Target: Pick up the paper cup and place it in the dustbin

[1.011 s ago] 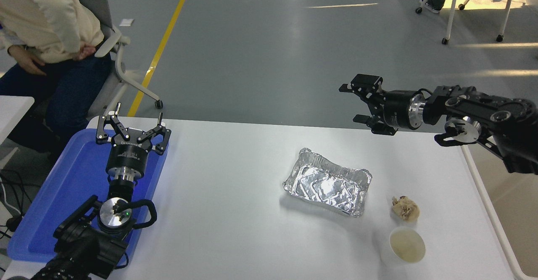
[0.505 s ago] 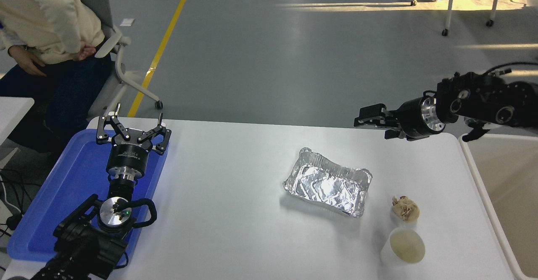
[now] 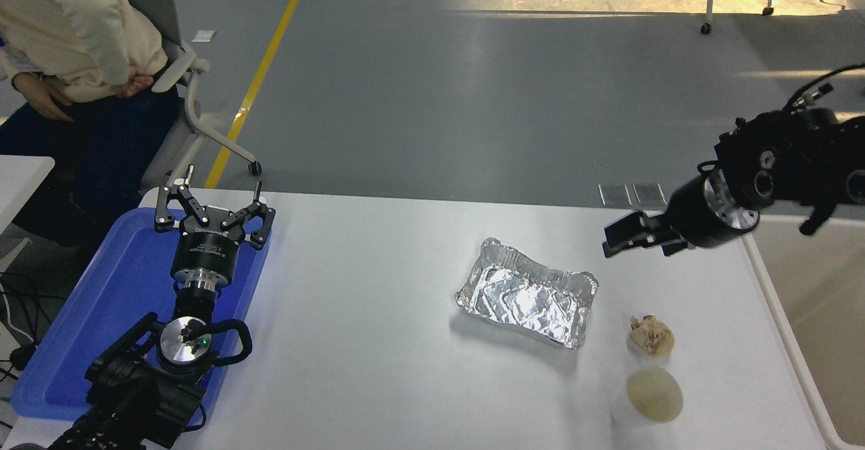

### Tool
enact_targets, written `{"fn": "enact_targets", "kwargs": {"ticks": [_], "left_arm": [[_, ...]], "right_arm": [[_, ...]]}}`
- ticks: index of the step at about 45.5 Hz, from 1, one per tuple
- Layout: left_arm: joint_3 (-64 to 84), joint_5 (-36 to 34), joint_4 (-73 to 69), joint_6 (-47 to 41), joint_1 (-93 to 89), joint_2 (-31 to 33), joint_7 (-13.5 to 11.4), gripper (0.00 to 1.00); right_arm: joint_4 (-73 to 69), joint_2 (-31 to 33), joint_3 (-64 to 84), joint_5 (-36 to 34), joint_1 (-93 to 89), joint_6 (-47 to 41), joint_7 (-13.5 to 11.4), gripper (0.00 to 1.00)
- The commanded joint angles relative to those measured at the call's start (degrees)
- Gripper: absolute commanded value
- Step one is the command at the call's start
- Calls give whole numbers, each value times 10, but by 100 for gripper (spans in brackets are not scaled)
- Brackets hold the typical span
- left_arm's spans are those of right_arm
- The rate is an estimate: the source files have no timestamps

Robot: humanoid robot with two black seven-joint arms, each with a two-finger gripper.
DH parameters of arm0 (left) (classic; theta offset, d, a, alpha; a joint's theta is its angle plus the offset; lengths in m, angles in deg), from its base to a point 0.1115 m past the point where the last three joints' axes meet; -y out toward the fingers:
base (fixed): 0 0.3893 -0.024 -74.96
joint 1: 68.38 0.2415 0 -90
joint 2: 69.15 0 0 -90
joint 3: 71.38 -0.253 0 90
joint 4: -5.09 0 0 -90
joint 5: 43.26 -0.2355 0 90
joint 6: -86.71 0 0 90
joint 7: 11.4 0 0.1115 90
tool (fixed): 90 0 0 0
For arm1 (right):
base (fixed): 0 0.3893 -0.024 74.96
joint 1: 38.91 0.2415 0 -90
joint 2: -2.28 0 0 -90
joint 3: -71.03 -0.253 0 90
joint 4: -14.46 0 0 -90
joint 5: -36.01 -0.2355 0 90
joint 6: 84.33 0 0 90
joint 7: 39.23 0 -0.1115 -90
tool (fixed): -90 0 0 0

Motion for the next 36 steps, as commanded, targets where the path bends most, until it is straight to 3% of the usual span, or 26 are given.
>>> {"fn": "enact_targets", "kwargs": {"ticks": [1,20,36], "left_arm": [[0,0,0,0,0,0,0,100],[0,0,0,0,0,-1,-1,100],[0,0,0,0,0,0,-1,100]], "right_arm": [[-96,15,64,9,92,-8,0,100],[-152,34,77,-51,160,-62,-1,100],[-173,66,78,-41,192,-128,-1,100]]}}
